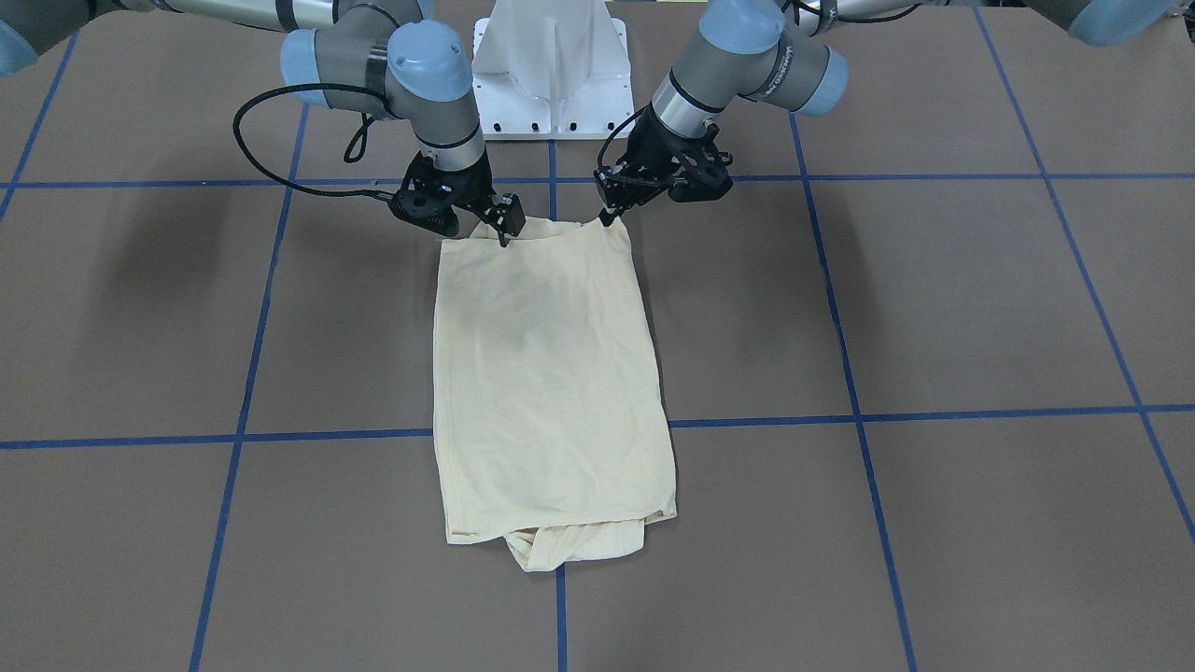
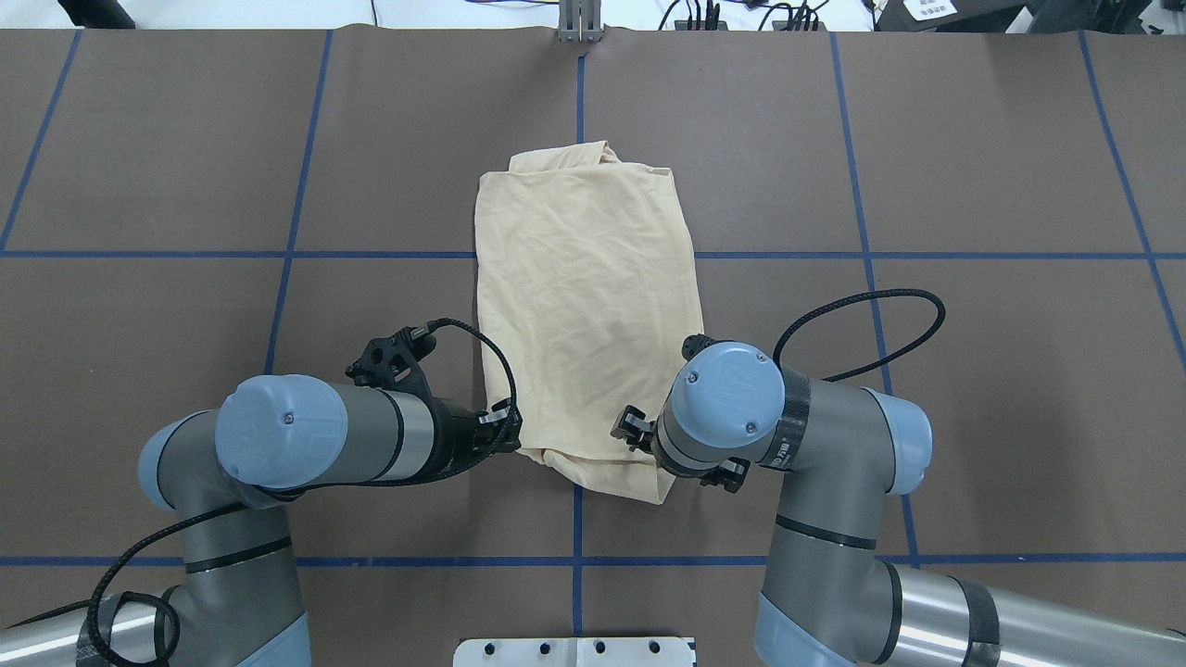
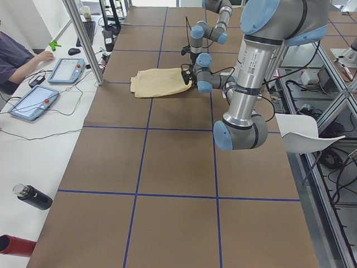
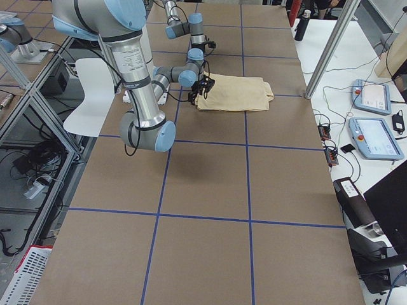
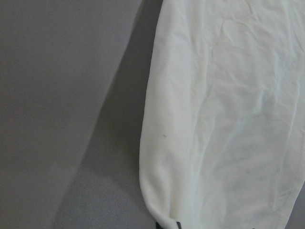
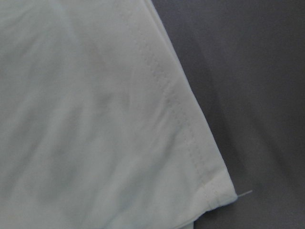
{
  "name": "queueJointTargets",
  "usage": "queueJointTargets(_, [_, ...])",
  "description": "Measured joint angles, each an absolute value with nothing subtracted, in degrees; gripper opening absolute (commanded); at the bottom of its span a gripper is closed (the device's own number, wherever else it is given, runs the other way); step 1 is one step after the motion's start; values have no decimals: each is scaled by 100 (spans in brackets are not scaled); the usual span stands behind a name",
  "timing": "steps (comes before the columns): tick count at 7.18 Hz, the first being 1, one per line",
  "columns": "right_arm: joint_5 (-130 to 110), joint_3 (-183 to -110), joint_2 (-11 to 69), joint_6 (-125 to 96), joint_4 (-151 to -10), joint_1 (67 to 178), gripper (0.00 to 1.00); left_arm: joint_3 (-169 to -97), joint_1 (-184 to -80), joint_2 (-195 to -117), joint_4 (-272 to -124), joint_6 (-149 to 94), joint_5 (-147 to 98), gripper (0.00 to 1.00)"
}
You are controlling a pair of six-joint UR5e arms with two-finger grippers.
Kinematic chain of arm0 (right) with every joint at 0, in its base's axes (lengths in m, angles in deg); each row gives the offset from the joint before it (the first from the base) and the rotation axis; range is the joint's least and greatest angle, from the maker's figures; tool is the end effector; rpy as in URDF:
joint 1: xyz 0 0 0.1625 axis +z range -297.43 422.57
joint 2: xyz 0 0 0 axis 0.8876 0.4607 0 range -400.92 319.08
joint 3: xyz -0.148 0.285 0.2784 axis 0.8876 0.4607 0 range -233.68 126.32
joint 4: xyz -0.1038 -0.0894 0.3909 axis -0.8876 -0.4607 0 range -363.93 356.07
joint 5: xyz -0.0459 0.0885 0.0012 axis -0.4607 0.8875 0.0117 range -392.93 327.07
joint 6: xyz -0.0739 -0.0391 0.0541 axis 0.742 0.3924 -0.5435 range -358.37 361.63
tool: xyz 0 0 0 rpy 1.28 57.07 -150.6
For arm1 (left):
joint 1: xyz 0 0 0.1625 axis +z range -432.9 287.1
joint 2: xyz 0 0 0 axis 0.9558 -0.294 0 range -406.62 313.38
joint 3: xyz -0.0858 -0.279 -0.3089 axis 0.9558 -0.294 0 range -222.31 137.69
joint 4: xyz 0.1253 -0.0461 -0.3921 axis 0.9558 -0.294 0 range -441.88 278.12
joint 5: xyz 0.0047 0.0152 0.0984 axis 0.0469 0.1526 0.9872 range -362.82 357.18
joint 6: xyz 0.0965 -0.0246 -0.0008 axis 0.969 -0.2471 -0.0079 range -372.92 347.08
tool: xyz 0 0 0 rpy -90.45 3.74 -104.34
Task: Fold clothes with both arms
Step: 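Grasp the shirt's near edge corners with both grippers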
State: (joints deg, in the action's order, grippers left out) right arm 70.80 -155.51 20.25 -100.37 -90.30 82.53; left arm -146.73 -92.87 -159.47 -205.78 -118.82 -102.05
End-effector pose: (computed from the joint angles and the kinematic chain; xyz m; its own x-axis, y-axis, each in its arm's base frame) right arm -0.5654 -0.3221 0.2790 0.6216 0.4407 0.6476 -0.3120 0.8976 -0.3114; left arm 0.5261 -0.3161 0.2542 0.2385 -0.3744 -0.8961 0.2703 0.9118 -0.3091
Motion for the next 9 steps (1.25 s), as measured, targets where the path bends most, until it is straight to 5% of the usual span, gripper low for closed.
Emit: queueJointTargets(9, [6972,-15403,1999,-10037,-9008,8215,99,-14673,-9286,-15950,-20576,-11887,-10205,0])
